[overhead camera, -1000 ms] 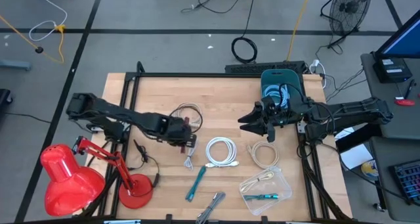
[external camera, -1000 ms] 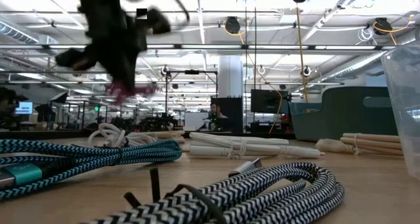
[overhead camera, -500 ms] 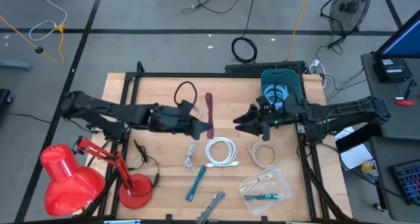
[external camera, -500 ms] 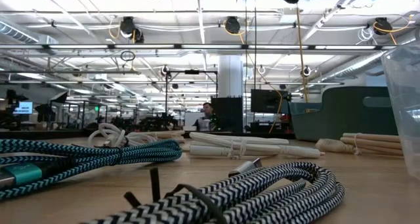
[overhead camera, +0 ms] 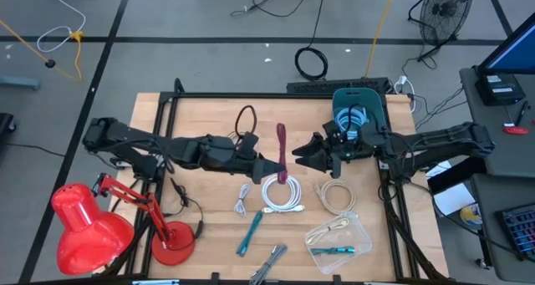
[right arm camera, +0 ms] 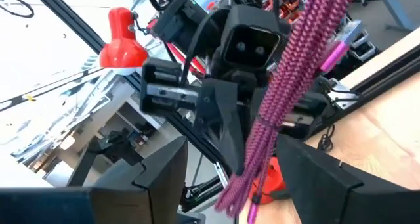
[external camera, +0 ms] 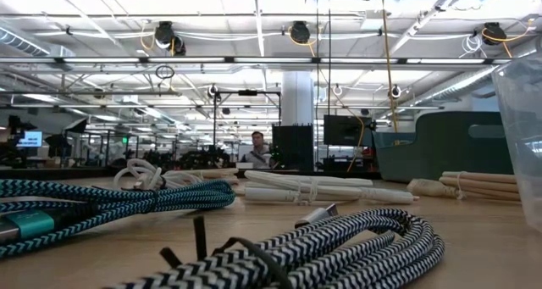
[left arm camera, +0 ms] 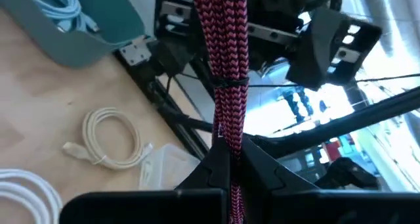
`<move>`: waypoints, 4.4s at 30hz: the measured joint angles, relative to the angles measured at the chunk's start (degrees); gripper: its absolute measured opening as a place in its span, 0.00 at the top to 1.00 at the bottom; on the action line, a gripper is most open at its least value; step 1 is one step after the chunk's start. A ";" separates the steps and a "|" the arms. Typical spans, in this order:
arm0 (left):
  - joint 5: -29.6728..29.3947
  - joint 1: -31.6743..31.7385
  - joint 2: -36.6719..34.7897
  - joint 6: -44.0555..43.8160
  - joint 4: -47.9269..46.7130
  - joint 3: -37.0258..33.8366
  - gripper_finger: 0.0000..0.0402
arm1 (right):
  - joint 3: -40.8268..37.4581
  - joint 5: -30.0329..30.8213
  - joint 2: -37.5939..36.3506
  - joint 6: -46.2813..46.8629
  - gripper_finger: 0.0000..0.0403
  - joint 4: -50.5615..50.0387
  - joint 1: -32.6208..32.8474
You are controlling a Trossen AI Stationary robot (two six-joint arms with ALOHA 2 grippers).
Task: Pick & Place USB Port
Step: Put the red charger cable into the transparent bin
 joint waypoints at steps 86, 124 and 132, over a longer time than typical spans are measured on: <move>8.53 1.76 4.18 0.13 11.76 0.04 0.89 | -0.02 -0.12 0.93 0.34 0.91 1.71 -0.13; 12.35 -0.38 3.98 5.99 23.33 0.11 0.96 | -0.11 -7.48 0.03 2.32 0.90 12.71 0.81; 11.44 -0.14 3.98 5.99 22.73 0.11 0.97 | -0.11 -7.28 0.01 1.31 0.65 13.23 1.65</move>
